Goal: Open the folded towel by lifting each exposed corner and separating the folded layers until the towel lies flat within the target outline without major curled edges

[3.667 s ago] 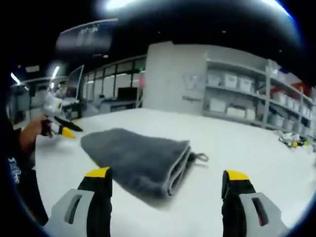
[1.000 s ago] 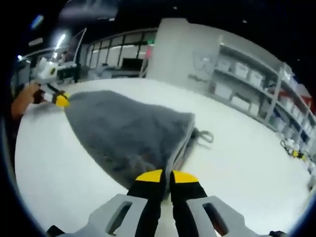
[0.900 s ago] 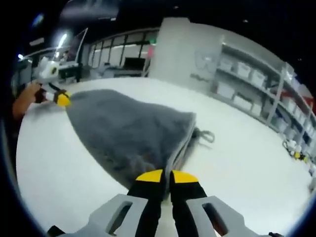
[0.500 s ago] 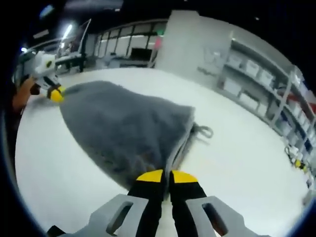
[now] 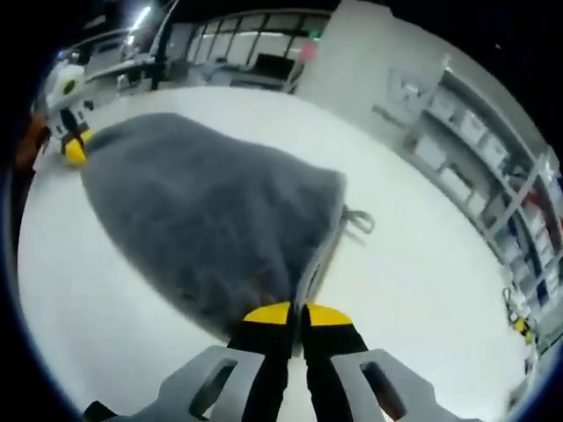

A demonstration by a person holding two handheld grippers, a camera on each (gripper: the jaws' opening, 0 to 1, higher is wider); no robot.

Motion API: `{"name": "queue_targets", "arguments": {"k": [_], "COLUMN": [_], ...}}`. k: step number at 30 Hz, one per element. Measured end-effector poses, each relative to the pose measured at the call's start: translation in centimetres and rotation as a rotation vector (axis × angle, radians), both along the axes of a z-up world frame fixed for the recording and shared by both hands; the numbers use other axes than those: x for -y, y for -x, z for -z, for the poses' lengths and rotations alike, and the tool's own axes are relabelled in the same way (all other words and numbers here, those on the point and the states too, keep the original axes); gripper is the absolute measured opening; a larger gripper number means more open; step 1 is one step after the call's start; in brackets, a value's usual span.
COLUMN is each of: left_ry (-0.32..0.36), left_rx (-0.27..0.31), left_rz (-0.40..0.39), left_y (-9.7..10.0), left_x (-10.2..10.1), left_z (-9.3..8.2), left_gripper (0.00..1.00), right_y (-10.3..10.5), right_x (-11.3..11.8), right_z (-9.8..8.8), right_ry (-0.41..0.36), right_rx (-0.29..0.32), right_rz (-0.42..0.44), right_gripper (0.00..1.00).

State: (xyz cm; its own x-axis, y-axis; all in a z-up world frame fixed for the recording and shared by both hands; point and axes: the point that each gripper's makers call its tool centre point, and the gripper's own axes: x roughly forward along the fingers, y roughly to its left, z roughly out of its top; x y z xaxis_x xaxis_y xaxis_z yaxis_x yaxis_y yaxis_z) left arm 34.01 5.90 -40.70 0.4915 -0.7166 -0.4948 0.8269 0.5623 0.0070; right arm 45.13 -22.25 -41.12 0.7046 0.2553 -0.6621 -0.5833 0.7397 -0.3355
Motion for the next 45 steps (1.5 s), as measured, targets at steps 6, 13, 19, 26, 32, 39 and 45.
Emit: {"name": "queue_targets", "arguments": {"k": [6,13,19,26,32,39,45], "left_ry": [0.0,0.005,0.004,-0.001,-0.021,-0.031,-0.052], "left_rx": [0.011,0.019,0.042,0.052,0.068,0.081,0.104], "left_rz": [0.033,0.066,0.099,0.121,0.14,0.161,0.174], "left_y": [1.0,2.2,3.4,4.0,4.5,4.7,4.8], "left_x": [1.2,2.7,4.5,5.8,7.2,8.3,9.0], "left_z": [0.1,0.1,0.1,0.0,0.1,0.1,0.0], "left_gripper": [0.02,0.02,0.02,0.02,0.02,0.02,0.02], "right_y": [-1.6,-4.0,-6.5,-8.4,-9.5,-10.7,-11.7], "right_x": [-0.2,-0.5,-1.1,-2.1,-2.9,-4.0,-4.6], "right_z": [0.3,0.4,0.4,0.4,0.4,0.5,0.4], "right_ry": [0.077,0.127,0.138,0.171,0.122,0.159,0.195], "right_rx": [-0.023,-0.031,-0.047,-0.044,-0.062,-0.074,-0.086], "right_rz": [-0.014,-0.026,-0.035,-0.081,-0.089,-0.123,-0.144], "right_gripper": [0.0,0.0,0.0,0.0,0.0,0.0,0.0]}}
